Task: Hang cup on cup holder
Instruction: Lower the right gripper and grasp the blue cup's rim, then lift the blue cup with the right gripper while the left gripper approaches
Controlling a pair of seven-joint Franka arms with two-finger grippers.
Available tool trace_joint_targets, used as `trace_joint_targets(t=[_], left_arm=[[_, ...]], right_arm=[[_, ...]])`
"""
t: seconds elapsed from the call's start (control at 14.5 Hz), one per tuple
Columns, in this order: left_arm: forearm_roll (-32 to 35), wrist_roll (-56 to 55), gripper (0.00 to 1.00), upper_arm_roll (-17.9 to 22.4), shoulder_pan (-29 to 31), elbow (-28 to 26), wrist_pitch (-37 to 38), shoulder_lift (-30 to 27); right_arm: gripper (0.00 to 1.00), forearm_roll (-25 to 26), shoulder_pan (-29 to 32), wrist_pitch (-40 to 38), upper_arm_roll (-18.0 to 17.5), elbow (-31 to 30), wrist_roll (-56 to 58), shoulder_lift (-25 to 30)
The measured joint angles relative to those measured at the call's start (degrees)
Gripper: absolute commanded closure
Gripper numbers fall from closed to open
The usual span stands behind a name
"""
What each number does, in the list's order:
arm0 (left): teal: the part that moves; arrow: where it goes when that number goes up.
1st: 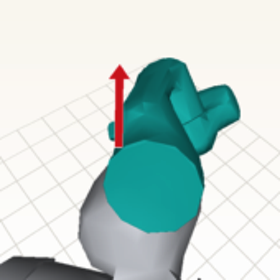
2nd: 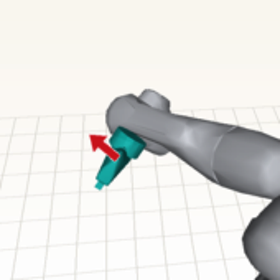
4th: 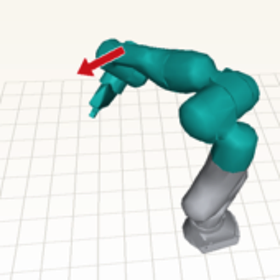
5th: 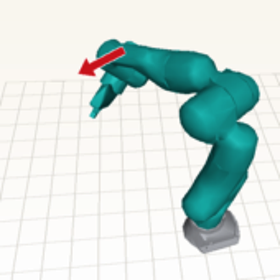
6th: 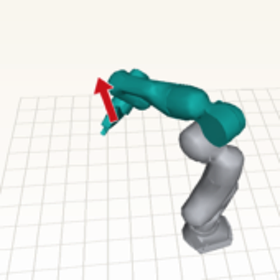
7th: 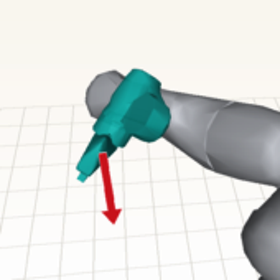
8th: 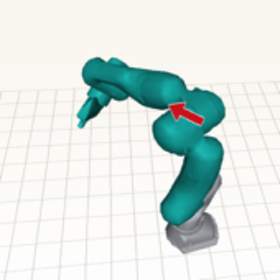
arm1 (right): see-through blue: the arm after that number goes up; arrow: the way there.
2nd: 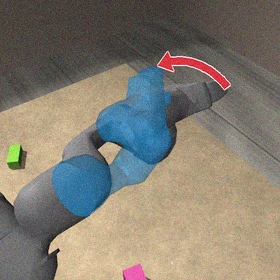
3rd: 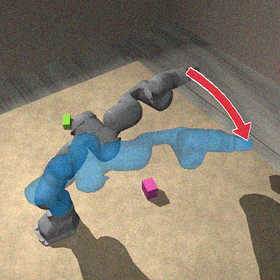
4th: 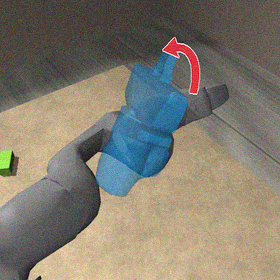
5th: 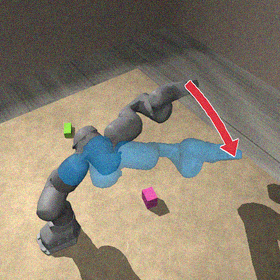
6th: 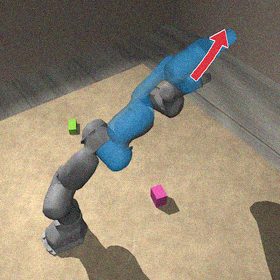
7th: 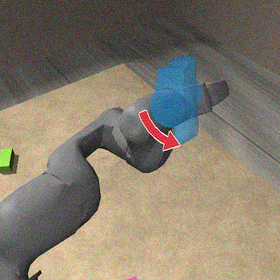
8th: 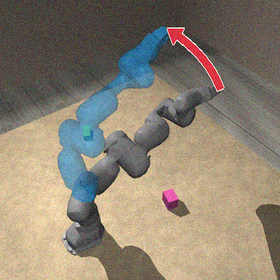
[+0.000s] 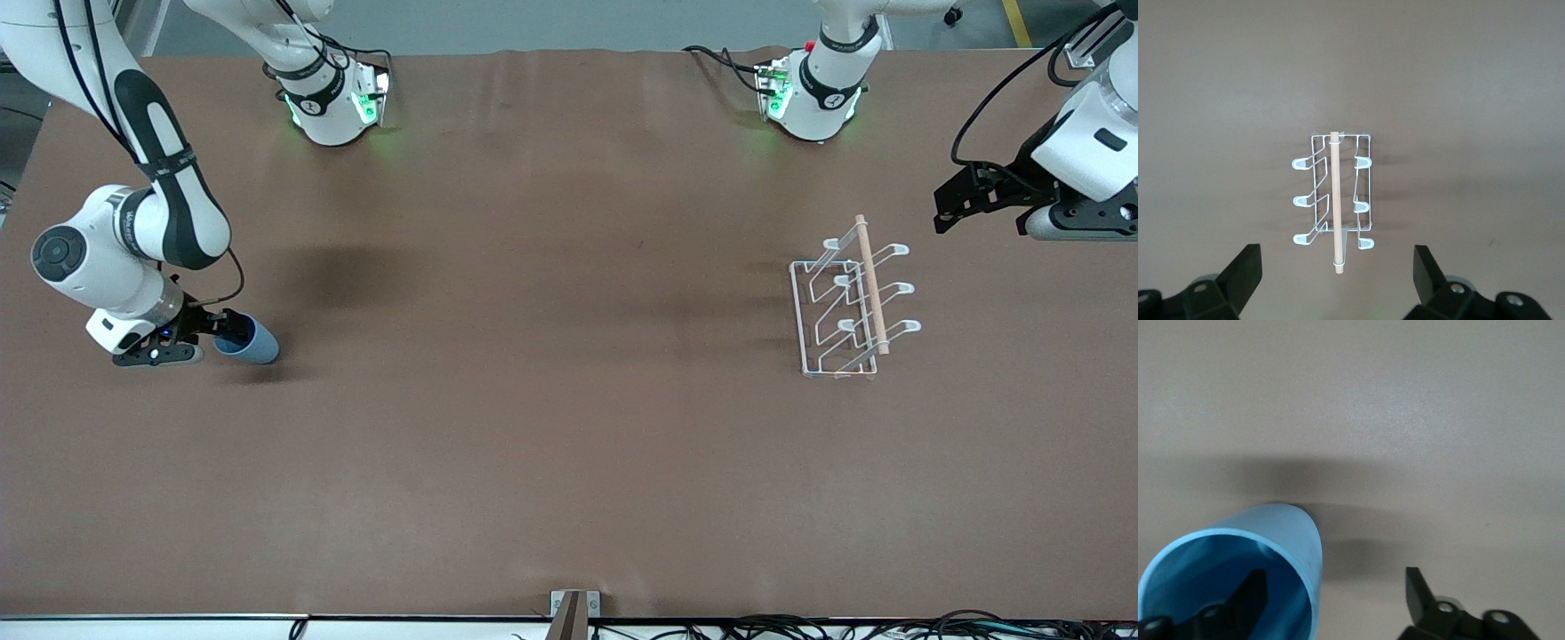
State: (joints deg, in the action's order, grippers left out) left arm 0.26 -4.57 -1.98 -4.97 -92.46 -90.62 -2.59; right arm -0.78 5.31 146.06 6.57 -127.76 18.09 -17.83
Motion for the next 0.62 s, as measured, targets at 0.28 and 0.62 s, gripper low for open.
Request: trace_joint_targets(t=[0.28,0.62], left_arm=[[0.0,0.0,0.0,0.0,0.0,0.0,0.0,0.1],[0.0,0.0,0.0,0.0,0.0,0.0,0.0,0.4]], right_arm=[[1.0,-0.2,-0.1,-0.2,-0.1,0.1,-1.0,0.0],[1.0,-3.4,-0.2,-6.3,-0.2,2.4,-1.7,0.0]])
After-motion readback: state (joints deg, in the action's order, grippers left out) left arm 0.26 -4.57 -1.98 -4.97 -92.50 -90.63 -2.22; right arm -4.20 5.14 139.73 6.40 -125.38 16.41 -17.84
